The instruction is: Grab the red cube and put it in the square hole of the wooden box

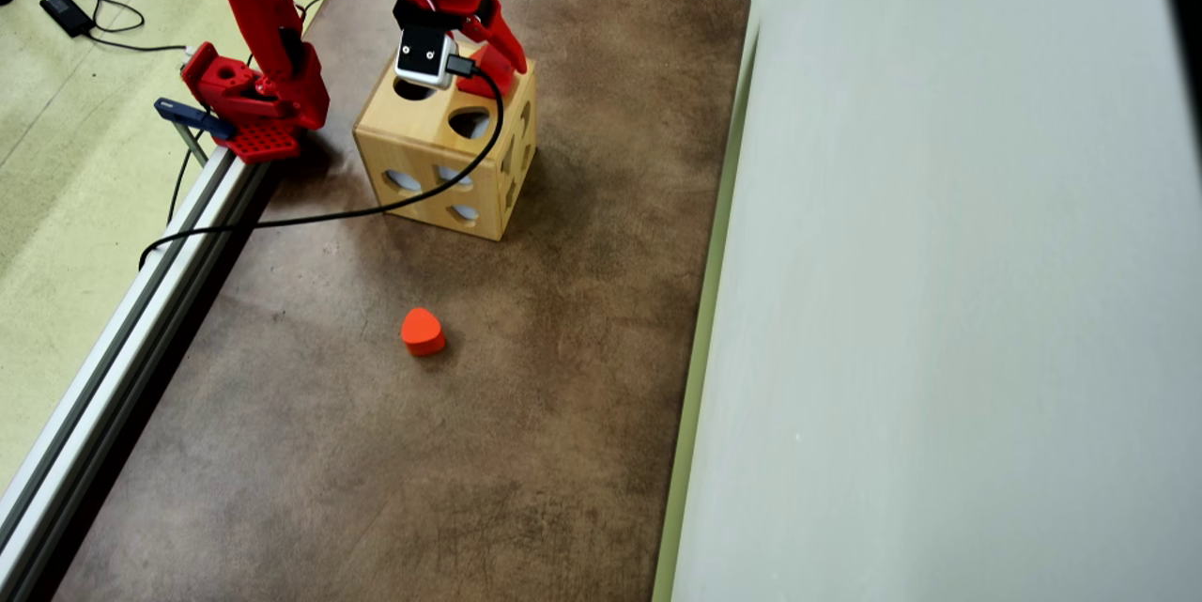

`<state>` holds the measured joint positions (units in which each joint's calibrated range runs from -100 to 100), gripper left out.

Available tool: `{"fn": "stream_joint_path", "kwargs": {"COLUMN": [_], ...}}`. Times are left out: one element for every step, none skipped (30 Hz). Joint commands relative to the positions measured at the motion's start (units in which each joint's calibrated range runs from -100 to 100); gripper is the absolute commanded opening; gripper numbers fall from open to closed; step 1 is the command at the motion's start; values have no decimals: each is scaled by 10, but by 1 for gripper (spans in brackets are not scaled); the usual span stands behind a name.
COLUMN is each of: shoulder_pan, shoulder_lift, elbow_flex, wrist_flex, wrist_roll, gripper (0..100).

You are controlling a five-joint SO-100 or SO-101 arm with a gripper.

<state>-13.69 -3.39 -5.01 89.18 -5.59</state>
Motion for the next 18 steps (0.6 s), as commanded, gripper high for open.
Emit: {"fn": "stream_joint_path", "kwargs": {"shoulder_pan": [-3, -3, -3, -3, -3, -3, -3, -3, -3, -3, -3, -3, -3, -3, -3, -3, -3, -2], "shoulder_lift": [1, 1, 1, 1, 1, 2, 4, 5, 6, 7, 8, 8, 7, 2, 0, 0, 0, 0], "elbow_flex": [5, 7, 8, 8, 8, 8, 8, 8, 5, 4, 6, 7, 7, 9, 11, 13, 18, 20], "wrist_flex": [-1, -1, 0, 0, 0, 0, 0, 0, 0, 0, 3, 7, 8, 9, 12, 19, 30, 43], "wrist_roll": [4, 4, 4, 4, 4, 4, 4, 4, 4, 4, 4, 4, 4, 4, 5, 5, 5, 4], "gripper": [1, 2, 3, 3, 3, 3, 3, 3, 3, 3, 3, 3, 3, 3, 3, 3, 4, 4]}}
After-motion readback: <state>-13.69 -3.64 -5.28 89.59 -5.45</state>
